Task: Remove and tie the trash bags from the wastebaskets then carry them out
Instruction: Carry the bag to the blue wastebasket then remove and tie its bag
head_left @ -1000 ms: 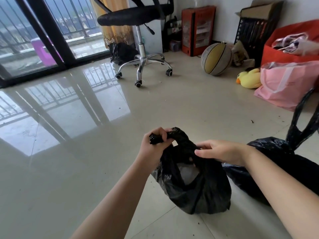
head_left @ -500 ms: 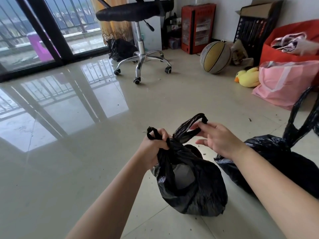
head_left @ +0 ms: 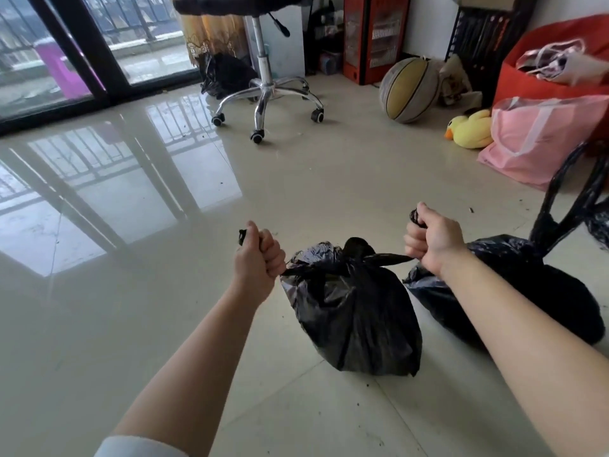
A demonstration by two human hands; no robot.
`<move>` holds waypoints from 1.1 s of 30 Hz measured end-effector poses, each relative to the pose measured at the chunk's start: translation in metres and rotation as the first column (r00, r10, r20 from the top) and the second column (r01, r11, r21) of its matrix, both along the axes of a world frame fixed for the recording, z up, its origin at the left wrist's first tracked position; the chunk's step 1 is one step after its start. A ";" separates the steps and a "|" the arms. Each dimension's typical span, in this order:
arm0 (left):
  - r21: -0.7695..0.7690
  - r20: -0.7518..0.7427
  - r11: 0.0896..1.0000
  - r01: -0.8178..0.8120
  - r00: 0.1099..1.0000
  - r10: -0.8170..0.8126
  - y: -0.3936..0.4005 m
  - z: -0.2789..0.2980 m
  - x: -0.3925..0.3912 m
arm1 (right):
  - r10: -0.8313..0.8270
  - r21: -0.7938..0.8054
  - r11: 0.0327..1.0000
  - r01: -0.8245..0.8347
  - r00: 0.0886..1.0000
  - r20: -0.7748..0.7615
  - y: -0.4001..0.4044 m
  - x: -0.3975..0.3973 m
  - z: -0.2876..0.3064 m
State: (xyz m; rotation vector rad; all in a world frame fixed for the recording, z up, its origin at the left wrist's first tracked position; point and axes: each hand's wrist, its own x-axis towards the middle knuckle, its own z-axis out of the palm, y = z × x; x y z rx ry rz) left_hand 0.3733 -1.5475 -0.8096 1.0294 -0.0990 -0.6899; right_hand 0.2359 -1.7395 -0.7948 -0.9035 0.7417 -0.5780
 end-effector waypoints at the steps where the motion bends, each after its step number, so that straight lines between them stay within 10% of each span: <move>1: 0.153 0.114 0.988 0.002 0.993 -0.020 0.006 -0.009 -0.002 | -0.018 -0.038 0.999 0.016 0.998 -0.052 -0.006 -0.008 -0.009; 5: 0.727 0.557 0.657 -0.201 0.731 -0.394 0.022 -0.030 -0.013 | -0.110 -0.113 0.990 0.088 0.971 -0.212 -0.027 -0.039 -0.039; 18: 0.841 0.537 0.397 -0.366 0.486 -0.689 0.033 -0.034 -0.029 | -0.342 -0.510 0.860 -0.016 0.723 -0.600 -0.042 -0.045 -0.057; 23: 0.651 0.520 0.701 -0.291 0.844 -0.132 0.006 -0.039 -0.032 | -0.416 -0.267 0.907 0.326 0.795 -0.441 -0.037 -0.056 -0.065; 27: 0.455 -0.099 0.810 -0.369 0.883 0.458 -0.004 -0.045 -0.023 | -0.325 0.041 0.932 0.360 0.881 -0.343 -0.022 -0.050 -0.074; 30: 0.336 -0.467 0.930 -0.152 0.830 0.305 -0.001 -0.052 -0.036 | -0.187 0.275 0.926 0.260 0.946 -0.266 -0.005 -0.036 -0.080; 33: 0.169 -0.413 0.982 0.080 0.911 -0.003 -0.008 -0.058 -0.057 | -0.166 0.339 0.919 0.199 0.978 -0.124 0.007 -0.016 -0.077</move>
